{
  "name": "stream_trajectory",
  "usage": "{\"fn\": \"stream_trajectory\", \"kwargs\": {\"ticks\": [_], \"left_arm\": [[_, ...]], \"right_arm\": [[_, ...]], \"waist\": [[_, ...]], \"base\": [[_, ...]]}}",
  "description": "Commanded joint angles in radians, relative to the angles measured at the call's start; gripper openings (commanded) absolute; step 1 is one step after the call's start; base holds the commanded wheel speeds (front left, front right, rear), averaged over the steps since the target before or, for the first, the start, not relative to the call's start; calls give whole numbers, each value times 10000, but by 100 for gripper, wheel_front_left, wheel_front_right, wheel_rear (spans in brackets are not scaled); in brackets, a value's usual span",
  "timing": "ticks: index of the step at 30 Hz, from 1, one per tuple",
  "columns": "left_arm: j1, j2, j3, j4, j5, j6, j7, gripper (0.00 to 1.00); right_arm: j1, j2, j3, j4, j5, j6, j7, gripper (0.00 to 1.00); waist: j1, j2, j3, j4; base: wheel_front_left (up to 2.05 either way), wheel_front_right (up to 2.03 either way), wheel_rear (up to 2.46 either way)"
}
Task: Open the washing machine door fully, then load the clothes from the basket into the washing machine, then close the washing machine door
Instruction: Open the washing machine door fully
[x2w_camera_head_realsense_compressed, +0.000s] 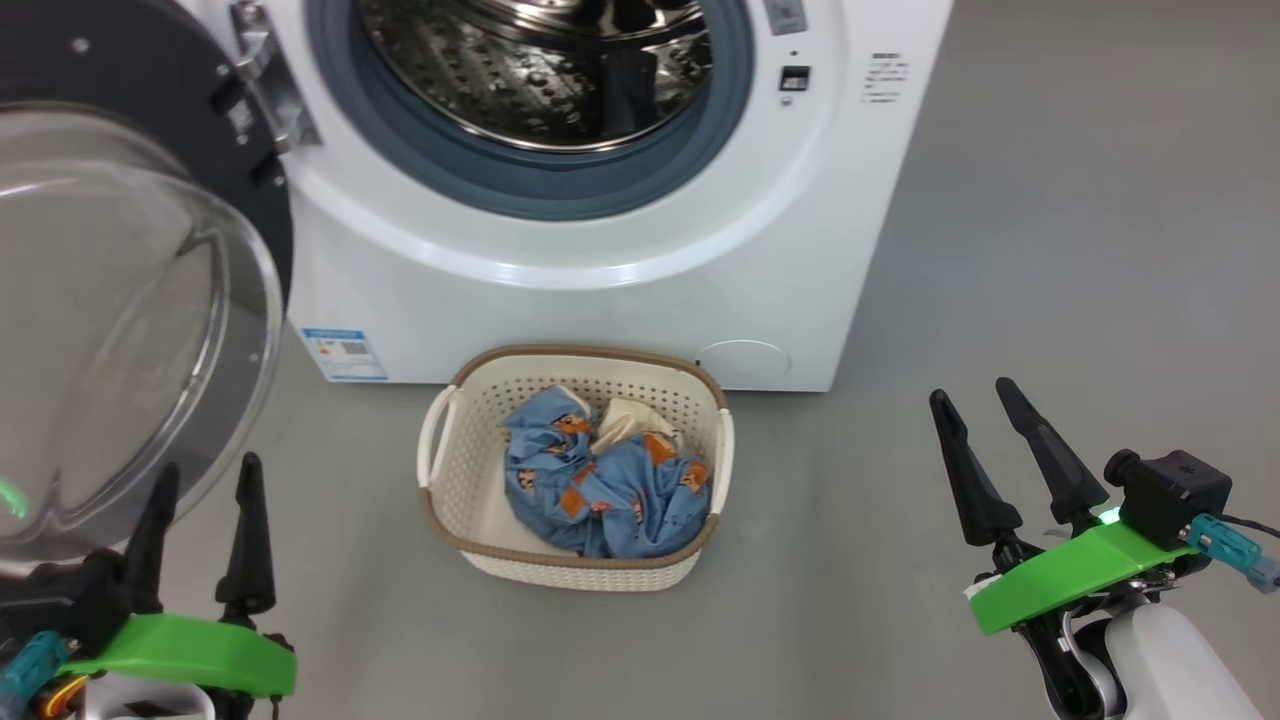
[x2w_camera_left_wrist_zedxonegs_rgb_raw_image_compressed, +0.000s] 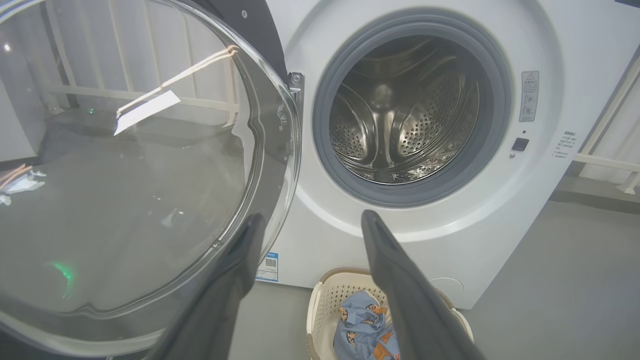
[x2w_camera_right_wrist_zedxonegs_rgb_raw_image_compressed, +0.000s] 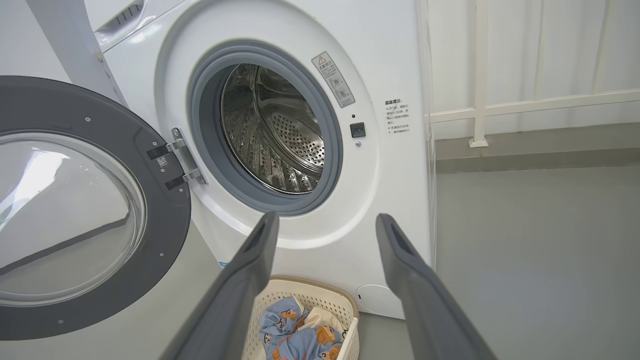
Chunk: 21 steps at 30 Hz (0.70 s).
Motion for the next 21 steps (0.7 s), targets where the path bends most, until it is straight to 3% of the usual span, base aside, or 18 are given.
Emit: {"fn": "stream_trajectory", "kwargs": {"ticks": [1, 10, 21], "left_arm": [[-147, 225, 344, -329, 165, 103, -86, 100], [161, 22, 318, -713, 376, 67, -90, 100], [392, -182, 336, -967, 471, -77, -90, 100]], "right_arm": [[42, -80, 248, -287, -145, 16, -120, 100], [94, -154, 278, -300, -170, 16, -120, 100], [143, -201, 228, -270, -251, 16, -120, 100]], "waist": [[0, 0, -60, -379], [0, 0, -164, -1058], [0, 0, -259, -1396]], "base": [[0, 0, 0], [0, 0, 0], [0, 0, 0]]}}
